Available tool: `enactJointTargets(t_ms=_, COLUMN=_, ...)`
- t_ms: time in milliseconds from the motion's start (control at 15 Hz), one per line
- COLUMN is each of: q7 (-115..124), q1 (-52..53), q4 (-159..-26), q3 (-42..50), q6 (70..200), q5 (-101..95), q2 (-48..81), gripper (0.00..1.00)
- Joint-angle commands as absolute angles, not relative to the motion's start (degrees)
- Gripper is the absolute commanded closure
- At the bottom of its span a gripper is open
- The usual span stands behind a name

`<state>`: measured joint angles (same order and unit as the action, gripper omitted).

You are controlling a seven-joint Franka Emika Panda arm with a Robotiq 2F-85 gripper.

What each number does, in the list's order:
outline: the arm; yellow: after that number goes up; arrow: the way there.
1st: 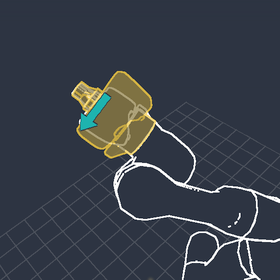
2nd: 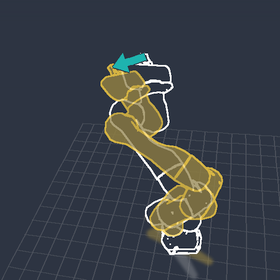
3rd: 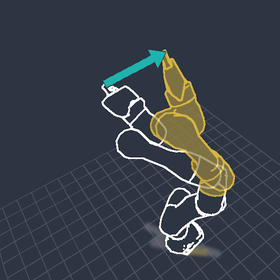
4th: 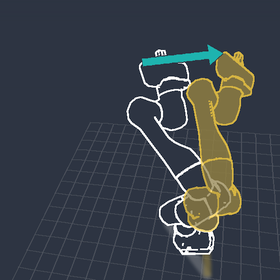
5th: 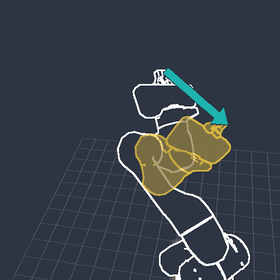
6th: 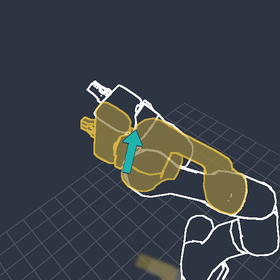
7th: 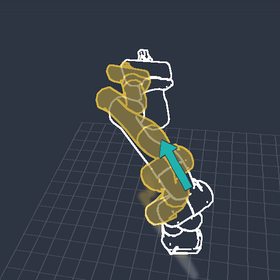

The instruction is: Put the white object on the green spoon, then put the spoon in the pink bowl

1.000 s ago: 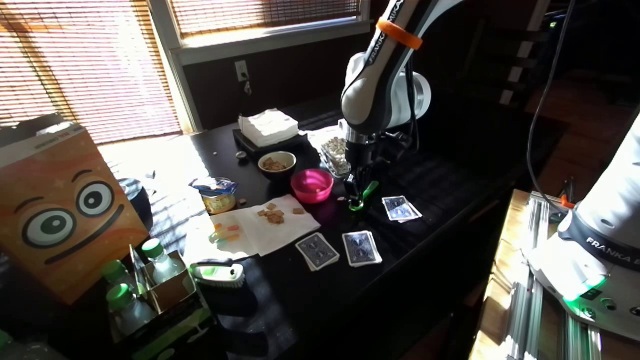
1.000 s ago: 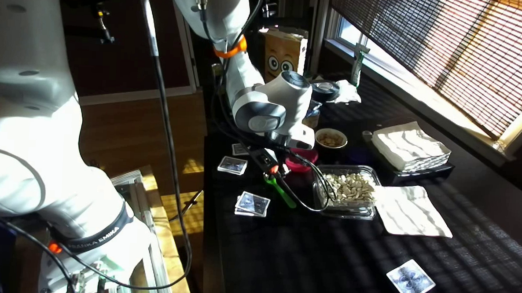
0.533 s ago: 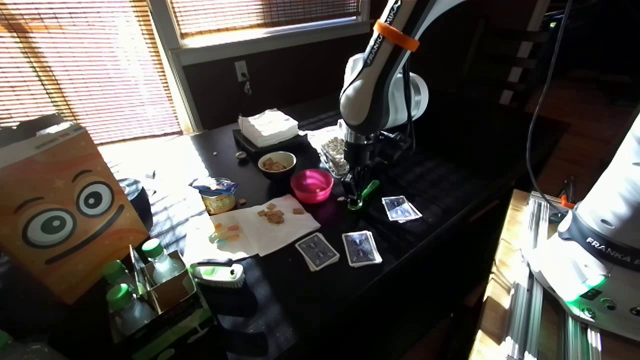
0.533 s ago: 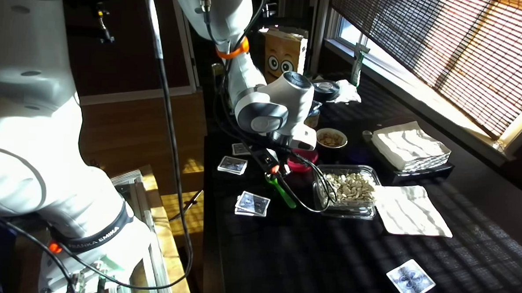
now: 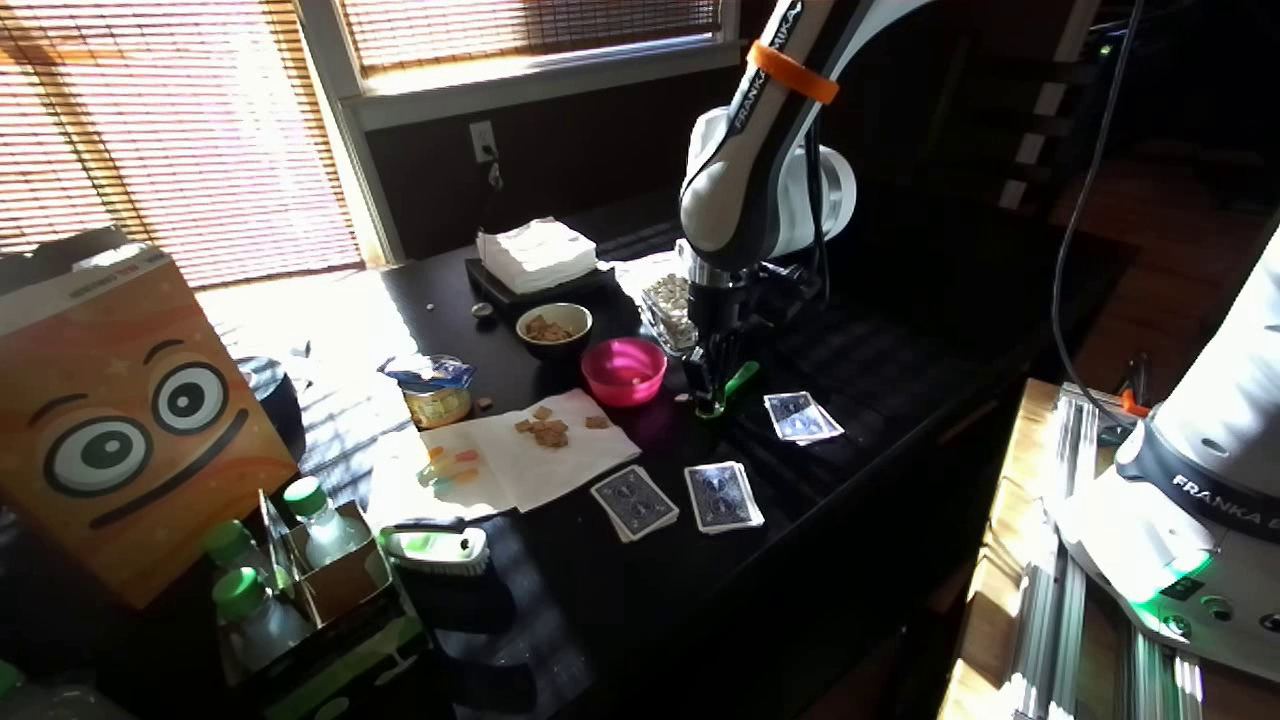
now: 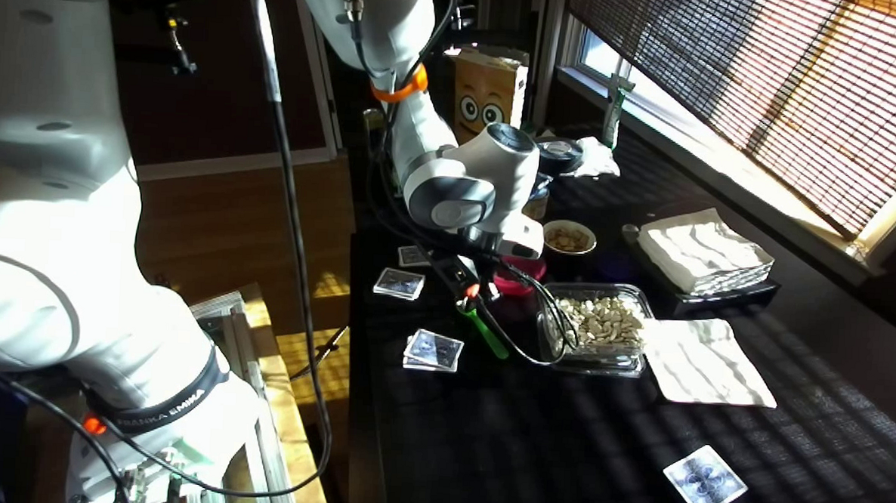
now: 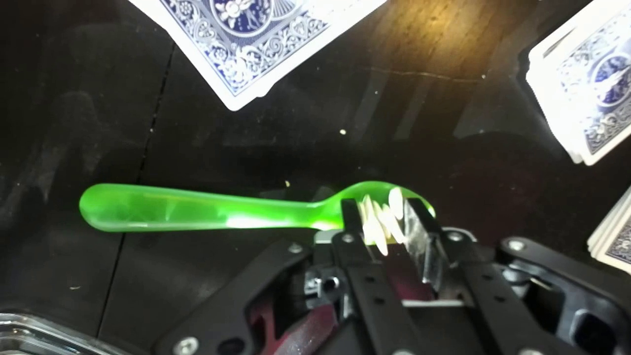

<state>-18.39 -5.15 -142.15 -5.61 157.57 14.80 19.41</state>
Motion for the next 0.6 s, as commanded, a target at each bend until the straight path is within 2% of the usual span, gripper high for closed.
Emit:
enactJointTargets(t_ms=0, q7=-16.6, q1=-5.25, q4=-141.8, q3=-5.3, q6=158.21, q5=12.3, q2=20.14, gripper=0.38)
enactJointTargets(t_ms=200, q7=-16.58, q1=-5.23, q4=-142.03, q3=-5.18, q6=158.3, q5=11.81, q2=19.82, gripper=0.2)
enactJointTargets(t_ms=333, q7=-16.64, q1=-5.25, q4=-142.17, q3=-5.15, q6=158.31, q5=11.44, q2=19.58, gripper=0.15)
enactJointTargets(t_ms=533, q7=-17.61, q1=-5.73, q4=-142.42, q3=-5.85, q6=158.39, q5=11.91, q2=19.08, gripper=0.0)
